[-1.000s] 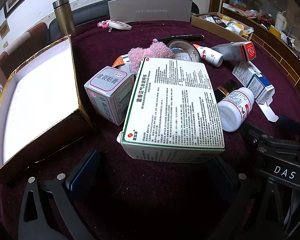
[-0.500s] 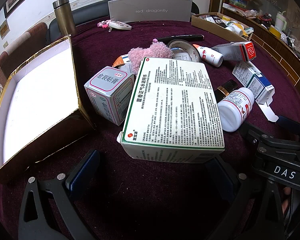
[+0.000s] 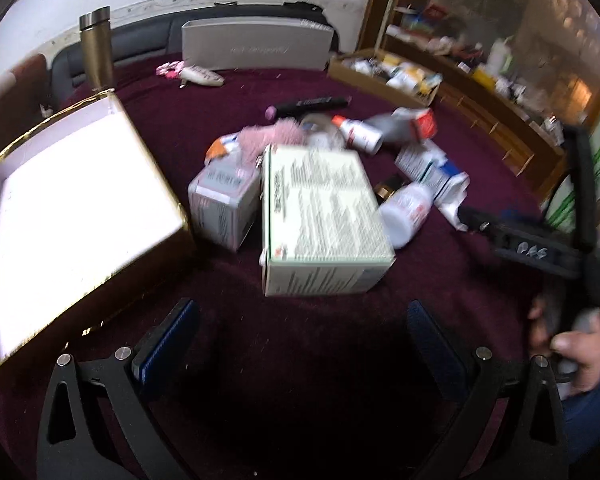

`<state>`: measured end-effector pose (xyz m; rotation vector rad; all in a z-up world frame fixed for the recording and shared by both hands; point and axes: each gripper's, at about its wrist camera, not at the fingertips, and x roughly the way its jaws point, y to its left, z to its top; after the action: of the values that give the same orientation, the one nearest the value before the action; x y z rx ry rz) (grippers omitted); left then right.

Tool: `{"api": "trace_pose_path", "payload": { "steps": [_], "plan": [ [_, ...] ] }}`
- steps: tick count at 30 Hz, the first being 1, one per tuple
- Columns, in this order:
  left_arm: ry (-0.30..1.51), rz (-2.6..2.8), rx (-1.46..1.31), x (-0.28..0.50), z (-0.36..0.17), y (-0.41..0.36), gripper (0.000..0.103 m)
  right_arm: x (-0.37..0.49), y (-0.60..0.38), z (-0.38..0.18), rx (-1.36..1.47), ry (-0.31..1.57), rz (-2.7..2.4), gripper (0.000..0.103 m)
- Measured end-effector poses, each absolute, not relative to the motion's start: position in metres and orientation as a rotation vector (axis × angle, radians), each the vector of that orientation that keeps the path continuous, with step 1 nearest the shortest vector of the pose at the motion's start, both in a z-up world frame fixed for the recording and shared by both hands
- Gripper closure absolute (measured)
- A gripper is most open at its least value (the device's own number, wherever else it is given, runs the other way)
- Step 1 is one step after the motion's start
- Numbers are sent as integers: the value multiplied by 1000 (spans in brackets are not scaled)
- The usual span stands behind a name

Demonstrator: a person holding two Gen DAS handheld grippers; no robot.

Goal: Organize objects
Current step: 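Move the left tool toward the large white printed medicine box, then close the left tool on the white box while the right tool grasps the red-label pill bottle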

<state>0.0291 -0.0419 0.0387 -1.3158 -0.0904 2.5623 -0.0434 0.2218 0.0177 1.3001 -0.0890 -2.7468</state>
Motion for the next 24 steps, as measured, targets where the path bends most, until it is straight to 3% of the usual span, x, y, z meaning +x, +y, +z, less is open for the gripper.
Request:
{"api": "trace_pose_path", "payload": {
  "steps": [9, 12, 17, 18, 19, 20, 24],
  "plan": [
    [-55, 2576, -1343, -6, 51, -35, 2, -40, 219, 25, 1221, -92, -2785, 0],
    [-38, 2542, -1369, -5, 44, -31, 9, -40, 219, 26, 1215, -113, -2789, 0],
    [21, 2510, -1377, -6, 38, -15, 10, -40, 216, 26, 1211, -107, -2790, 0],
    [37, 2517, -1378, -9, 38, -12, 13, -41, 216, 26, 1208, -107, -2790, 0],
    [46, 2516, -1381, -12, 37, -9, 25, -41, 217, 27, 1206, -107, -2791, 0],
    [64, 2502, -1402, -17, 35, -6, 31, -41, 217, 27, 1204, -109, -2792, 0],
    [102, 2505, -1435, -39, 32, 2, 34, -41, 218, 27, 1195, -115, -2793, 0]
  ]
}}
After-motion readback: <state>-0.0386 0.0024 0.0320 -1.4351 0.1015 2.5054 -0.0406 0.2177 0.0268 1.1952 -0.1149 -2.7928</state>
